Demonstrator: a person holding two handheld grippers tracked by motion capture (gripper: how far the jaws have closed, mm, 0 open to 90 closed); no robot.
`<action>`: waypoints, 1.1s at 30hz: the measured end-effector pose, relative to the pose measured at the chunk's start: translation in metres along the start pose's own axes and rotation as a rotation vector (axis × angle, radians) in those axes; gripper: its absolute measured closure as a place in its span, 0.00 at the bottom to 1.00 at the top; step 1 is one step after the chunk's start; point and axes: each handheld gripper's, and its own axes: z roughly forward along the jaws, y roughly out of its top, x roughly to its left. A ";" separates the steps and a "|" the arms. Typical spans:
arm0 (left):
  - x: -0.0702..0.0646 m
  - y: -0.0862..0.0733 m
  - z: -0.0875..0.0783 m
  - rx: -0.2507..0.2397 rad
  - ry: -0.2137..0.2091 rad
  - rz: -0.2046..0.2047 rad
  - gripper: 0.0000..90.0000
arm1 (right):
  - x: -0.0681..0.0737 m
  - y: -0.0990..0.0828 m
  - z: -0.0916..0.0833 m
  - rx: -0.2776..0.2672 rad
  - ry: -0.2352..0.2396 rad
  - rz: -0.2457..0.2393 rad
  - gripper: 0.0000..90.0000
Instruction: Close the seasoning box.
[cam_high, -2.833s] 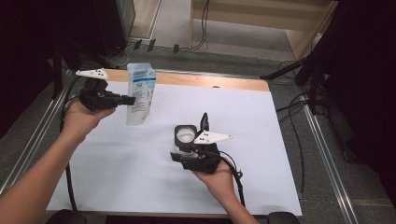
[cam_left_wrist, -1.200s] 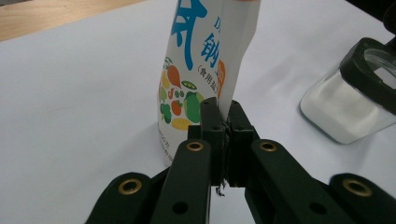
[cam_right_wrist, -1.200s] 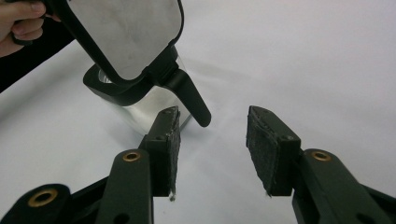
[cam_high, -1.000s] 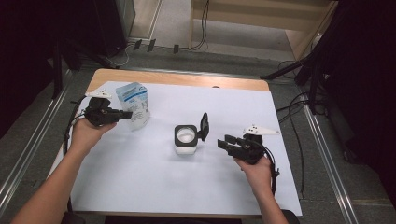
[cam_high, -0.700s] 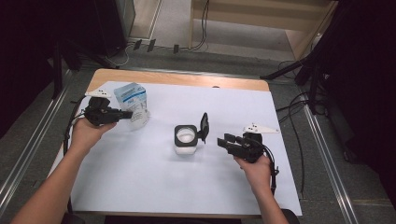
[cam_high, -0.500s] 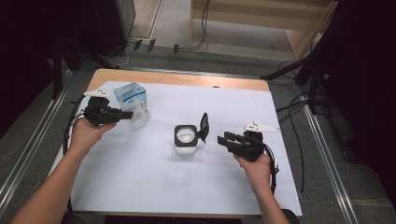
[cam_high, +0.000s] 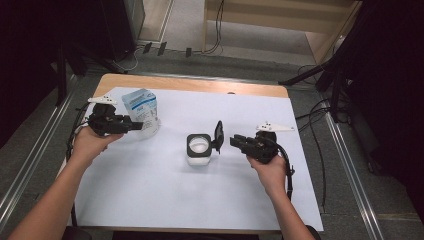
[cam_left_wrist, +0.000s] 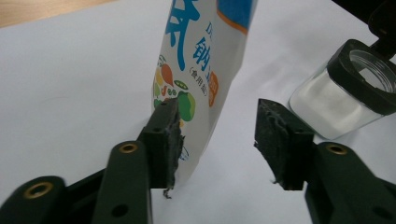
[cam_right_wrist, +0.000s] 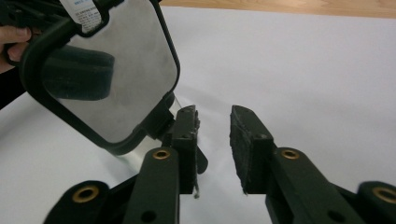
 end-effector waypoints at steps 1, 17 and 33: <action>-0.001 0.000 -0.001 -0.002 0.001 0.002 0.54 | 0.000 0.002 0.001 0.005 0.002 0.000 0.85; -0.020 -0.022 -0.014 0.011 0.005 0.013 0.46 | 0.008 0.021 0.015 0.028 0.067 -0.025 1.00; -0.041 -0.055 -0.021 -0.004 -0.002 0.039 0.46 | 0.017 0.027 0.024 0.018 0.101 -0.027 1.00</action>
